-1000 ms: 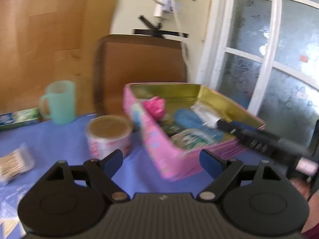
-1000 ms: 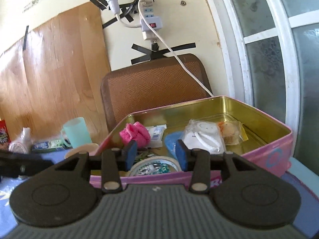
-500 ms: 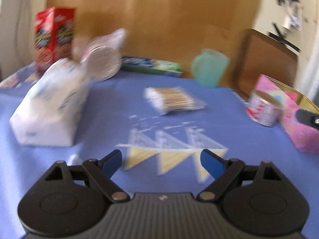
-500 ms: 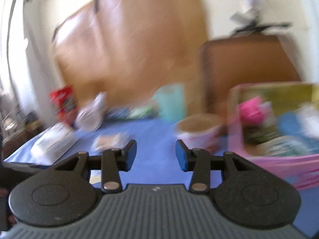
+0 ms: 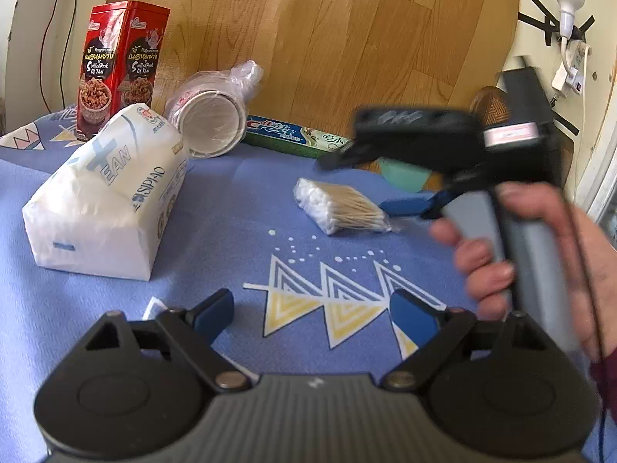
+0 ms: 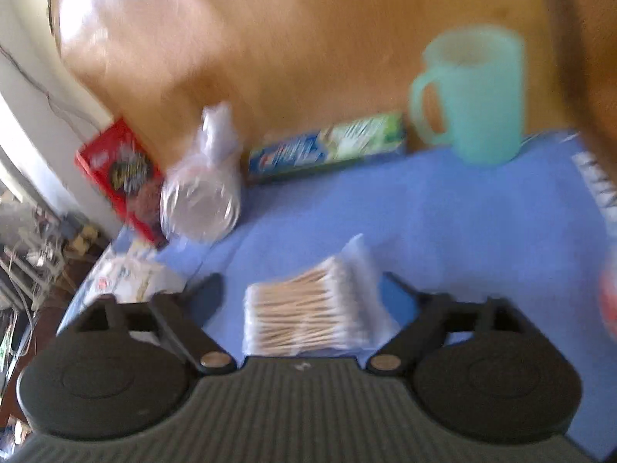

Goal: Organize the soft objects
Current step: 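Move the right gripper to the bag of cotton swabs and grasp it, then carry the cotton swab bag with the right gripper and drop it into the tin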

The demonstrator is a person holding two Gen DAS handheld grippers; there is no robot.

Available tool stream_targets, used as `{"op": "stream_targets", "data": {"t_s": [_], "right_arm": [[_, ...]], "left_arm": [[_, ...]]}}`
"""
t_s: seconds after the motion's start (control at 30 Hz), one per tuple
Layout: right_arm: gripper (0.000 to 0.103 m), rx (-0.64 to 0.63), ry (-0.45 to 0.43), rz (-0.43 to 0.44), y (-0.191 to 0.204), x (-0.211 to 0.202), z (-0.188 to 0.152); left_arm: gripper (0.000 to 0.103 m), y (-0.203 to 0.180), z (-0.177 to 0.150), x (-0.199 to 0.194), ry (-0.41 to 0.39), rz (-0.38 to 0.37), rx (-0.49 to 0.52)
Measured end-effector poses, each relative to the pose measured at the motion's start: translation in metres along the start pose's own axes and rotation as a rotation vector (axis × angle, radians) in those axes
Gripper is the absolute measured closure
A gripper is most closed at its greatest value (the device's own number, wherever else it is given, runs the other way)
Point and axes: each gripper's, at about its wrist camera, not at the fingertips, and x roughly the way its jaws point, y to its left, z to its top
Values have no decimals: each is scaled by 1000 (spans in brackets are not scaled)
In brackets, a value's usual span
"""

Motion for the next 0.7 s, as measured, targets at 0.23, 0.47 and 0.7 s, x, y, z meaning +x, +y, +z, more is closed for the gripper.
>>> {"op": "stream_targets", "data": {"t_s": [0.23, 0.47, 0.7], "right_arm": [[29, -338, -24, -100, 16, -25, -36], [28, -518, 1, 10, -12, -104, -91], [7, -572, -96, -3, -36, -204, -153]], "left_arm": [[11, 0, 1, 0, 1, -1, 1], [10, -2, 1, 1, 11, 9, 19], [5, -13, -1, 2, 33, 33, 72]]}}
